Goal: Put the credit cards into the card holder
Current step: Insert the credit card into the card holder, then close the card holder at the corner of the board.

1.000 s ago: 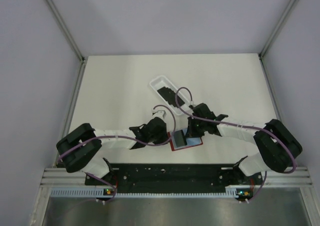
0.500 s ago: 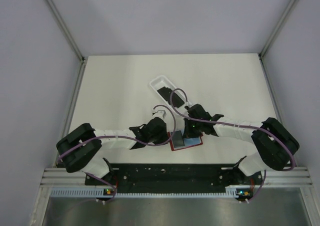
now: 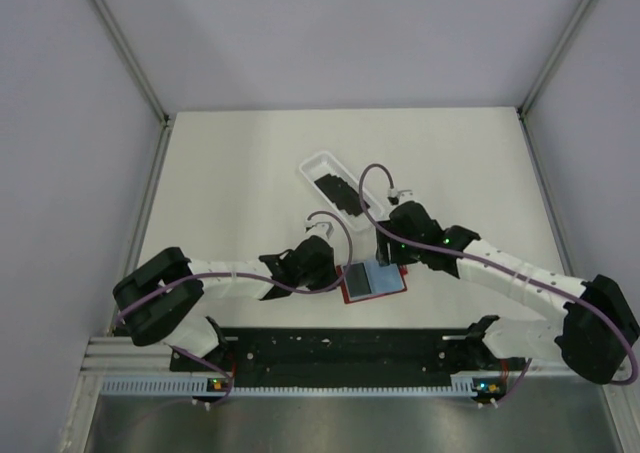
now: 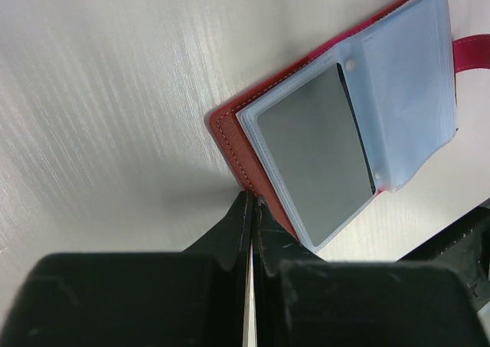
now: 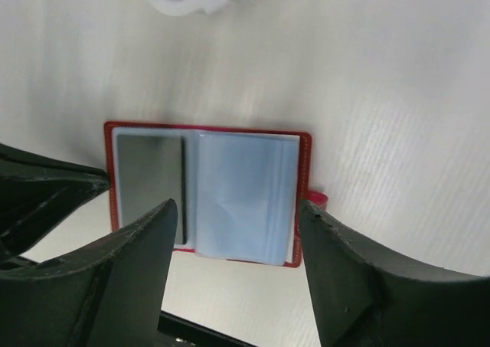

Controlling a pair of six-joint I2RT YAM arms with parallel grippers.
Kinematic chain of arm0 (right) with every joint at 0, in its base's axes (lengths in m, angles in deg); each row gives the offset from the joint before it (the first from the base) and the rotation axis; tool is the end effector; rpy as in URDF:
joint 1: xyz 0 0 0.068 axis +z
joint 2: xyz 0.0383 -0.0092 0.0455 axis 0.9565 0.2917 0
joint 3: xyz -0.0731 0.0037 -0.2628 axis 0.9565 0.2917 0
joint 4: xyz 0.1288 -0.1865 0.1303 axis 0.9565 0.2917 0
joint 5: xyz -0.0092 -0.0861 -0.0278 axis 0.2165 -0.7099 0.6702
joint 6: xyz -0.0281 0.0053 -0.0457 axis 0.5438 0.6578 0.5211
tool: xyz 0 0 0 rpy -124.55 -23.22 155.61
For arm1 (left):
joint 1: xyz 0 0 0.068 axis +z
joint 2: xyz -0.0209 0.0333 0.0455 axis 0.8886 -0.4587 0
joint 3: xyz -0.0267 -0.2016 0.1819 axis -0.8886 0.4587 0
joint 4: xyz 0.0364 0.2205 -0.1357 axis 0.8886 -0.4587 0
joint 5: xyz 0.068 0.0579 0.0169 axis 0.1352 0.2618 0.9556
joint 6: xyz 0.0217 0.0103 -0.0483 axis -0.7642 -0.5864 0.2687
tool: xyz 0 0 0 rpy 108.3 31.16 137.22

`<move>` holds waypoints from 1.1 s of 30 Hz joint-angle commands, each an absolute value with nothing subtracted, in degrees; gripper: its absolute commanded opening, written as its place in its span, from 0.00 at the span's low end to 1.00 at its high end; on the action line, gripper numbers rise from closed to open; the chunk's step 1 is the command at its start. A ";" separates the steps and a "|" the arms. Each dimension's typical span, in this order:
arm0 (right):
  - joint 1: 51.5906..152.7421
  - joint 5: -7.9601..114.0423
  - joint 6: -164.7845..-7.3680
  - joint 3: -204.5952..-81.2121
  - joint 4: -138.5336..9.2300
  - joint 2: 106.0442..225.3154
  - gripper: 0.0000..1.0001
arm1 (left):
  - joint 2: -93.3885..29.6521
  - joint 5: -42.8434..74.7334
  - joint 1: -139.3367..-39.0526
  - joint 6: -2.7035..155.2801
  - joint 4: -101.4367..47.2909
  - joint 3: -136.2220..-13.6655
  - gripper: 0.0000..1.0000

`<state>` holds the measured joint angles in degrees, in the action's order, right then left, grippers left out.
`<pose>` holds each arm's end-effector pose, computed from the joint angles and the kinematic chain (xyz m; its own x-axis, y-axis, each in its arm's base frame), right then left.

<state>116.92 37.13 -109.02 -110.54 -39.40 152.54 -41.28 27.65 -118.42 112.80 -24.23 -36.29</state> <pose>0.1751 0.1613 0.2262 -0.7907 -0.0789 -0.6071 -0.2621 0.9398 0.2193 0.1549 -0.2233 0.1435 -0.8687 -0.0444 -0.4933 0.2321 0.8434 -0.4846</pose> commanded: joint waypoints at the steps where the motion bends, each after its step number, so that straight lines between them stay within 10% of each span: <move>1: 117.51 29.33 -107.74 -112.62 -32.47 153.06 0.66 | -41.63 27.81 -118.77 112.61 -23.81 -36.17 0.00; 11: 117.42 25.37 -108.79 -112.71 -32.02 160.79 0.64 | -41.54 27.72 -118.77 112.52 -23.90 -36.09 0.00; 27: 117.42 25.18 -108.62 -109.72 -36.07 152.46 0.00 | -41.98 27.02 -118.77 112.52 -23.03 -36.17 0.00; 33: 117.43 37.28 -107.21 -110.16 -39.57 146.66 0.00 | -42.33 26.49 -118.77 112.61 -22.23 -36.09 0.00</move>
